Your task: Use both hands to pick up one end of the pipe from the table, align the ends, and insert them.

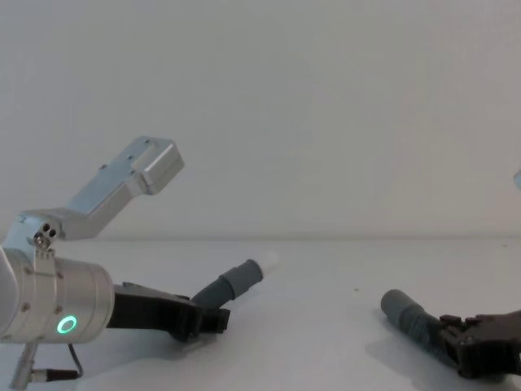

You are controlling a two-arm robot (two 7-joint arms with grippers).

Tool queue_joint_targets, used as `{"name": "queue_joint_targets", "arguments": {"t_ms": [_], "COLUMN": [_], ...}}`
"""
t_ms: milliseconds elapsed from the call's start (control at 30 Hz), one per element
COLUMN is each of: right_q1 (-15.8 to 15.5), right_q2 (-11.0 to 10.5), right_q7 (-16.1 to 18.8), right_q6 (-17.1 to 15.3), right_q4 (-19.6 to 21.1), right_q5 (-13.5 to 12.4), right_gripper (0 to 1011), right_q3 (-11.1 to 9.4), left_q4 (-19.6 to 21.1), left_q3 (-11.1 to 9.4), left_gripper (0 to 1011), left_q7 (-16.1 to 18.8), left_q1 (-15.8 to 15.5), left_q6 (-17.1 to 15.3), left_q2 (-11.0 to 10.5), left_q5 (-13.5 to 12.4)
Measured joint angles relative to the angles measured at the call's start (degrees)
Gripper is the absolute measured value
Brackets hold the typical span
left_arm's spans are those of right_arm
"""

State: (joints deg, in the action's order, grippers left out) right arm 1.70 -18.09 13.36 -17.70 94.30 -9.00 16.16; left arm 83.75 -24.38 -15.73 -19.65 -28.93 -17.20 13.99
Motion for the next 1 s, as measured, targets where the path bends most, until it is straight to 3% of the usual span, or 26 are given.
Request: {"name": "queue_joint_targets", "arguments": {"t_ms": [1000], "right_q1": [0.0], "right_q2": [0.0], "right_q7": [0.0], "right_q6": [0.0], "right_q4": [0.0], "right_q5": [0.0], "right_gripper": [73], "right_q3": [0.0], "left_q4": [0.0], "left_q3": [0.0], "left_gripper": [410], "left_q7": [0.0], "left_q1": [0.0], "left_q6": [0.0], "left_q2": [0.0], "left_q5": [0.0]}}
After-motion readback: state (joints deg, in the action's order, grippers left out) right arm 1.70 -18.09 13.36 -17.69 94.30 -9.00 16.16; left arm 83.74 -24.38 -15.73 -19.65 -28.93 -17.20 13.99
